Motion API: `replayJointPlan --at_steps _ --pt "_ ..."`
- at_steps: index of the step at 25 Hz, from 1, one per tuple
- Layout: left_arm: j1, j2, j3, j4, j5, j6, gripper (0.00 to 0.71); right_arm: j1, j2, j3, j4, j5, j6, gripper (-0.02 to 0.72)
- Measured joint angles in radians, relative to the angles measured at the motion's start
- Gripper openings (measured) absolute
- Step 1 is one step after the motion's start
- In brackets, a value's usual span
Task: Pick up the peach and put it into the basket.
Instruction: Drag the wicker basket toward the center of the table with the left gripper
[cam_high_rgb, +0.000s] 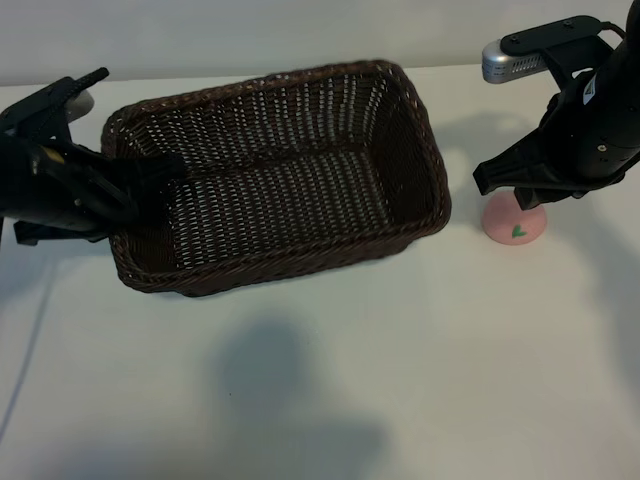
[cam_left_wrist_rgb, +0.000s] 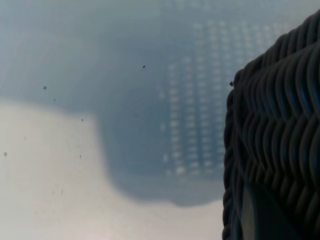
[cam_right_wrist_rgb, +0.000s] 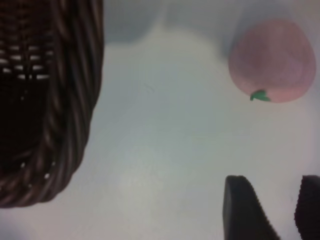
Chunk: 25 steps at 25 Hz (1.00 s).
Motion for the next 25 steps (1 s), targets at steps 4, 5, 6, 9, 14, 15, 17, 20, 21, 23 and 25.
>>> replayJointPlan --at_steps 4,5,6,9,14,15,17,20,21,23,25 --pt "0.055 0.069 -0.054 -0.124 0.058 0.24 0.158 0.0 0.0 0.0 0.0 0.002 0.0 0.297" --pt "0.062 0.087 -0.072 -0.149 0.07 0.287 0.158 0.0 0.0 0.0 0.0 0.003 0.0 0.297" --pt "0.067 0.103 -0.091 -0.166 0.083 0.336 0.158 0.0 0.0 0.0 0.0 0.003 0.0 0.297" --pt "0.069 0.166 -0.145 -0.189 0.118 0.402 0.158 0.0 0.0 0.0 0.0 0.004 0.0 0.297" --pt "0.069 0.256 -0.222 -0.19 0.127 0.41 0.158 0.0 0.0 0.0 0.0 0.004 0.0 0.297" --pt "0.069 0.271 -0.234 -0.19 0.127 0.41 0.158 0.0 0.0 0.0 0.0 0.004 0.0 0.297" --pt "0.069 0.297 -0.265 -0.191 0.128 0.41 0.158 0.0 0.0 0.0 0.001 0.0 0.001 0.297" --pt "0.064 0.343 -0.311 -0.191 0.128 0.41 0.158 0.0 0.0 0.0 0.006 -0.017 0.008 0.297" --pt "0.059 0.355 -0.325 -0.191 0.127 0.41 0.158 0.0 0.0 0.0 0.006 -0.021 0.008 0.297" --pt "0.048 0.384 -0.35 -0.192 0.127 0.41 0.158 0.0 0.0 0.0 0.006 -0.027 0.01 0.297" --pt "0.041 0.411 -0.372 -0.198 0.13 0.41 0.158 0.0 0.0 0.0 0.006 -0.028 0.01 0.297"
